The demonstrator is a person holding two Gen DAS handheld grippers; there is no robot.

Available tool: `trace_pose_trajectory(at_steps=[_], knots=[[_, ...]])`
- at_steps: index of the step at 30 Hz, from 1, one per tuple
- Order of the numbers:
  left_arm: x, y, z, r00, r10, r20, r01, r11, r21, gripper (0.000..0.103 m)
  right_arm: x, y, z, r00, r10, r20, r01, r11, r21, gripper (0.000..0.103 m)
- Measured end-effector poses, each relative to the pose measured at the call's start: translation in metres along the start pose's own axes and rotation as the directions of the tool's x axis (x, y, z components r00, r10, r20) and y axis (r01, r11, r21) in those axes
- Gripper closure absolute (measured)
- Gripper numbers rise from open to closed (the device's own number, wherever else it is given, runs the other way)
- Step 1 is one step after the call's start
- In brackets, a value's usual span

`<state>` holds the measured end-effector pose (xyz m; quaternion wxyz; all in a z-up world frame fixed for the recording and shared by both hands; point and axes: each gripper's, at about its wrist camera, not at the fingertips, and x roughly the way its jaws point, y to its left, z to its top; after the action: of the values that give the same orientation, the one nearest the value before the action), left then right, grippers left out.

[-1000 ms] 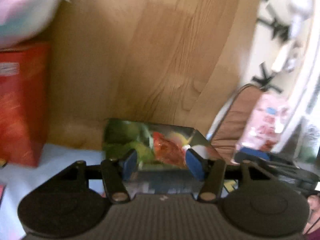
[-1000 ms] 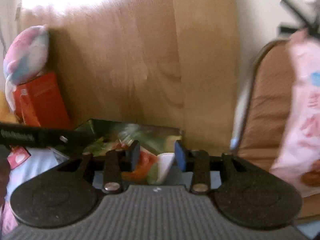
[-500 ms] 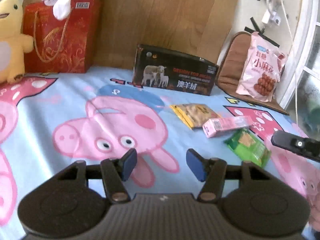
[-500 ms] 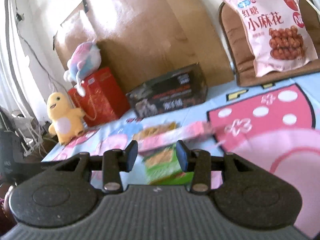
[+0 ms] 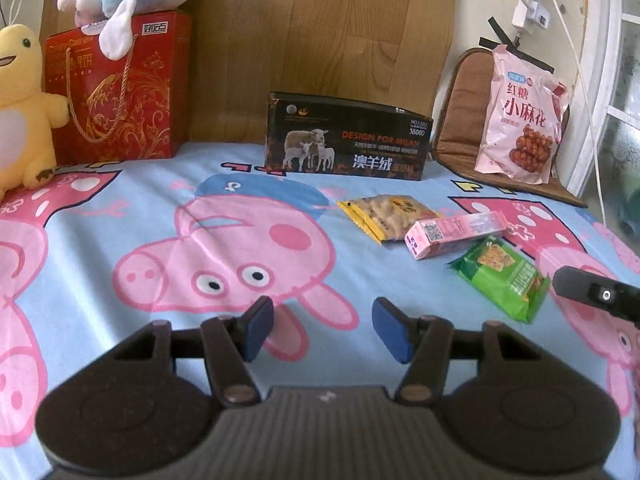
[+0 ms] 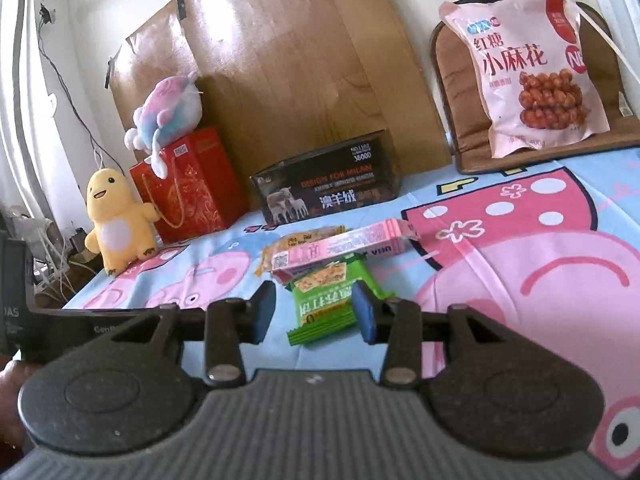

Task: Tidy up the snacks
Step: 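Reach the left tool toward the pink stick packet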

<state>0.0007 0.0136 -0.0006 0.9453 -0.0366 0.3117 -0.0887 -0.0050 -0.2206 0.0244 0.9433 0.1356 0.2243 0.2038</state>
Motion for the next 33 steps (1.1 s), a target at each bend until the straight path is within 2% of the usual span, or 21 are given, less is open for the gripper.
trace_pose_trajectory(at_steps=[4, 6, 7, 8, 9, 11, 13, 15, 17, 20, 23, 24, 25, 26, 27, 28, 29, 30, 31, 33], knots=[[0.002, -0.003, 0.001, 1.000, 0.003, -0.005, -0.003, 1.000, 0.015, 0.043, 0.001, 0.003, -0.001, 1.000, 0.004, -0.005, -0.005, 1.000, -0.028, 0.058], [0.006, -0.010, 0.003, 1.000, 0.004, -0.021, -0.002, 0.998, 0.059, 0.033, 0.002, 0.001, -0.001, 1.000, 0.008, -0.008, -0.008, 1.000, -0.024, 0.058], [0.010, -0.015, 0.005, 0.999, -0.002, -0.037, 0.006, 0.995, 0.099, 0.032, 0.002, 0.001, -0.001, 1.000, 0.009, -0.010, -0.010, 1.000, -0.021, 0.058], [0.013, -0.020, 0.008, 0.998, -0.004, -0.058, 0.012, 0.990, 0.140, 0.034, 0.002, 0.000, -0.001, 1.000, 0.012, -0.013, -0.012, 1.000, -0.019, 0.058], [0.014, -0.025, 0.016, 0.995, -0.017, -0.094, 0.033, 0.984, 0.176, 0.045, 0.003, 0.000, -0.001, 1.000, 0.014, -0.017, -0.014, 1.000, -0.020, 0.058], [0.006, -0.026, 0.039, 0.990, -0.054, -0.132, 0.078, 0.980, 0.181, 0.050, 0.003, 0.002, -0.002, 1.000, 0.012, -0.025, -0.013, 1.000, -0.022, 0.058], [-0.017, -0.026, 0.072, 0.997, -0.041, -0.071, 0.054, 0.979, 0.197, 0.049, 0.006, 0.002, -0.001, 0.999, 0.012, -0.043, -0.013, 1.000, -0.024, 0.058], [-0.043, -0.025, 0.109, 1.000, -0.003, 0.004, 0.002, 0.977, 0.214, 0.047, 0.008, 0.003, -0.001, 0.998, 0.012, -0.059, -0.013, 1.000, -0.025, 0.058], [-0.057, -0.027, 0.143, 0.998, 0.059, 0.018, -0.061, 0.969, 0.238, 0.046, 0.014, 0.005, -0.001, 0.996, 0.015, -0.086, -0.018, 0.999, -0.033, 0.058], [-0.064, -0.041, 0.181, 0.986, 0.163, 0.044, -0.168, 0.928, 0.334, 0.046, 0.018, 0.005, 0.000, 0.995, 0.020, -0.102, -0.025, 0.999, -0.048, 0.058], [-0.059, -0.071, 0.211, 0.964, 0.228, 0.136, -0.266, 0.847, 0.460, 0.046, 0.013, 0.003, 0.000, 0.996, 0.031, -0.080, -0.034, 0.999, -0.036, 0.057], [-0.052, -0.085, 0.221, 0.951, 0.243, 0.189, -0.306, 0.809, 0.502, 0.045, 0.011, 0.002, 0.001, 0.997, 0.037, -0.072, -0.039, 0.999, -0.029, 0.057], [-0.044, -0.095, 0.229, 0.940, 0.254, 0.229, -0.339, 0.783, 0.521, 0.045, 0.009, 0.001, 0.002, 0.997, 0.046, -0.068, -0.047, 0.999, -0.024, 0.057], [-0.036, -0.105, 0.236, 0.931, 0.258, 0.257, -0.359, 0.771, 0.526, 0.045, 0.008, 0.001, 0.003, 0.996, 0.064, -0.069, -0.066, 0.998, -0.025, 0.056], [-0.021, -0.114, 0.245, 0.930, 0.250, 0.270, -0.358, 0.778, 0.516, 0.045, 0.008, 0.005, 0.005, 0.994, 0.077, -0.072, -0.080, 0.996, -0.040, 0.056], [-0.010, -0.119, 0.248, 0.935, 0.233, 0.269, -0.341, 0.801, 0.492, 0.046, 0.007, 0.008, 0.007, 0.994, 0.084, -0.068, -0.088, 0.994, -0.069, 0.055], [-0.002, -0.121, 0.247, 0.945, 0.199, 0.261, -0.302, 0.838, 0.455, 0.047, 0.006, 0.012, 0.010, 0.996, 0.074, -0.055, -0.080, 0.991, -0.109, 0.055], [0.005, -0.120, 0.241, 0.963, 0.130, 0.235, -0.220, 0.884, 0.412, 0.046, 0.004, 0.015, 0.015, 0.998, 0.051, -0.037, -0.056, 0.986, -0.159, 0.055], [0.011, -0.117, 0.230, 0.979, 0.060, 0.197, -0.133, 0.913, 0.385, 0.046, 0.003, 0.014, 0.020, 0.999, 0.030, -0.028, -0.035, 0.982, -0.183, 0.055], [0.022, -0.107, 0.197, 0.995, -0.056, 0.084, 0.026, 0.946, 0.323, 0.046, 0.005, -0.002, 0.034, 0.999, 0.006, -0.041, -0.014, 0.980, -0.199, 0.055]])
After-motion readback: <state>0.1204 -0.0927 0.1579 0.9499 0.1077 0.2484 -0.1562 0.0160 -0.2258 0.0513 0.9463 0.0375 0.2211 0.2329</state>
